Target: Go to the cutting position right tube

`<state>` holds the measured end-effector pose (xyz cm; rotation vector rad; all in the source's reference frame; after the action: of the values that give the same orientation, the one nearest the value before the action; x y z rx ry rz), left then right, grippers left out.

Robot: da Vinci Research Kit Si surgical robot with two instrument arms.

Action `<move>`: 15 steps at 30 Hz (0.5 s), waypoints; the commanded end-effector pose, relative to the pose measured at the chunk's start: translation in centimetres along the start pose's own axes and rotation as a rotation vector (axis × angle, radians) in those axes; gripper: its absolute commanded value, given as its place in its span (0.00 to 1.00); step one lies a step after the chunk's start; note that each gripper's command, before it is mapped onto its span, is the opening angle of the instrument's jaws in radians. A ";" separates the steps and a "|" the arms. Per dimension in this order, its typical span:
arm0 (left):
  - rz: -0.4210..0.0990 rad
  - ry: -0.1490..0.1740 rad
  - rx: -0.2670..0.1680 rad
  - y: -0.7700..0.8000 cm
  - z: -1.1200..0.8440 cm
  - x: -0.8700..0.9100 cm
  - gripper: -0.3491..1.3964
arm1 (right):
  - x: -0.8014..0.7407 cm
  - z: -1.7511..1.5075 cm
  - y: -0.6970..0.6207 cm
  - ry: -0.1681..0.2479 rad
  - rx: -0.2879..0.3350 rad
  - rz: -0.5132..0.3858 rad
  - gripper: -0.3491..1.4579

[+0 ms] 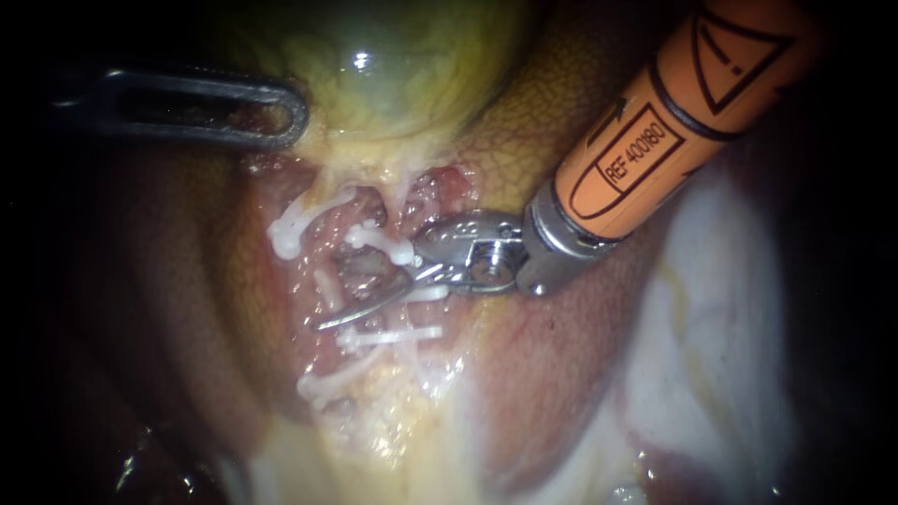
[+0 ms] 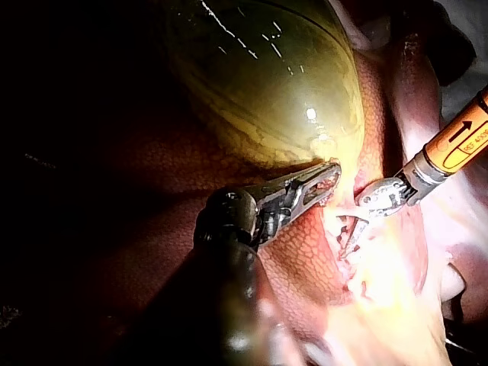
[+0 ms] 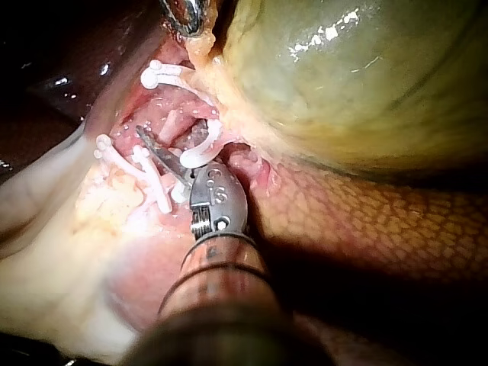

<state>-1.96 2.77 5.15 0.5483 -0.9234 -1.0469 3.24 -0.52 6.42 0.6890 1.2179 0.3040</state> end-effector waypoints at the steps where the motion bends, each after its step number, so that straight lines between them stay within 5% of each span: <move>1: 0.000 0.000 0.000 0.00 0.00 0.00 0.00 | 0.00 0.00 -0.01 0.000 0.000 0.000 0.63; 15: 0.001 0.001 0.001 0.01 -0.02 0.01 0.00 | -0.07 -0.41 -0.10 -0.003 0.023 0.004 0.66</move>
<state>-1.94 2.76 5.16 0.5488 -0.9230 -1.0461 2.78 -0.51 6.33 0.7120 1.2200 0.2912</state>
